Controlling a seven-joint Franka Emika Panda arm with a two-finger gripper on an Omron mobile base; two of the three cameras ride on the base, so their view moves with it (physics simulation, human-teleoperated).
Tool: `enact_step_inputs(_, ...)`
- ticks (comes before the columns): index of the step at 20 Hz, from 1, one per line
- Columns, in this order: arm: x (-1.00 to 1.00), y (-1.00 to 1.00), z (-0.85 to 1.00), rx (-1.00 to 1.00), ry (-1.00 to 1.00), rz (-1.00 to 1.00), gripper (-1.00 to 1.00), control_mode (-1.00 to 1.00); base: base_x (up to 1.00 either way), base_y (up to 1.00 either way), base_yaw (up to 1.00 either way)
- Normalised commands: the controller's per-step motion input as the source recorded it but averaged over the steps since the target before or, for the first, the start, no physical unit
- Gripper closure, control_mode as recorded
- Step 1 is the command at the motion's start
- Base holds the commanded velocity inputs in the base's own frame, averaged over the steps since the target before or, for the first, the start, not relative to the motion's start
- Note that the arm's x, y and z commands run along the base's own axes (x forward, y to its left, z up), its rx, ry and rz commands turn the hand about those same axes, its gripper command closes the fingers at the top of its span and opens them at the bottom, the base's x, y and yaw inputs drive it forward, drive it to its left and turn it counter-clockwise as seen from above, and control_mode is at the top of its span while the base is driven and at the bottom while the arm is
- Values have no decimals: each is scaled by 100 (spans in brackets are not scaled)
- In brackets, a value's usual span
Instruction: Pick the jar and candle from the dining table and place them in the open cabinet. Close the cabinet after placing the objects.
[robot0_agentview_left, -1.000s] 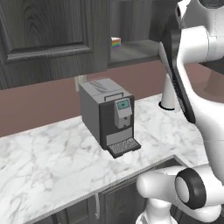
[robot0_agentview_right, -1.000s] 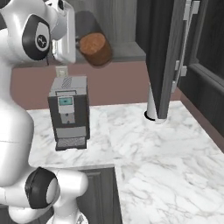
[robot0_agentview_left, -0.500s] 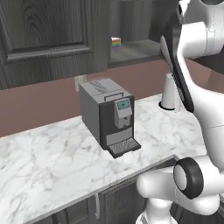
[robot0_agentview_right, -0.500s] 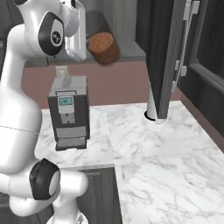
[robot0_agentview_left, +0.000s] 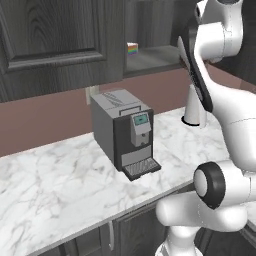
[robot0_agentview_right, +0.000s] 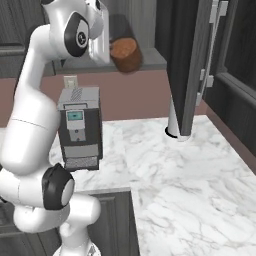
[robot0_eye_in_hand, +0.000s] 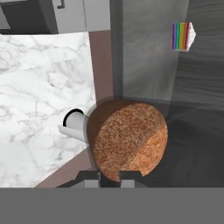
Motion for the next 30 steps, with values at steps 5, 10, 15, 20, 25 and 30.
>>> enact_step_inputs(5, 55, -1, 0, 0, 0, 0, 100, -100, 0, 0, 0)
enact_step_inputs(10, 48, -1, 0, 0, 0, 0, 100, -100, 0, 0, 0)
enact_step_inputs(15, 38, -5, 0, 0, 0, 0, 100, -100, 0, 0, 0)
enact_step_inputs(20, 27, -11, 0, 0, 0, 0, 100, -100, 0, 0, 0)
enact_step_inputs(25, 26, -11, 0, -1, -4, 0, 100, -100, 0, 0, 0)
enact_step_inputs(30, 25, -1, 0, -4, -13, 3, 100, -100, 0, 0, 0)
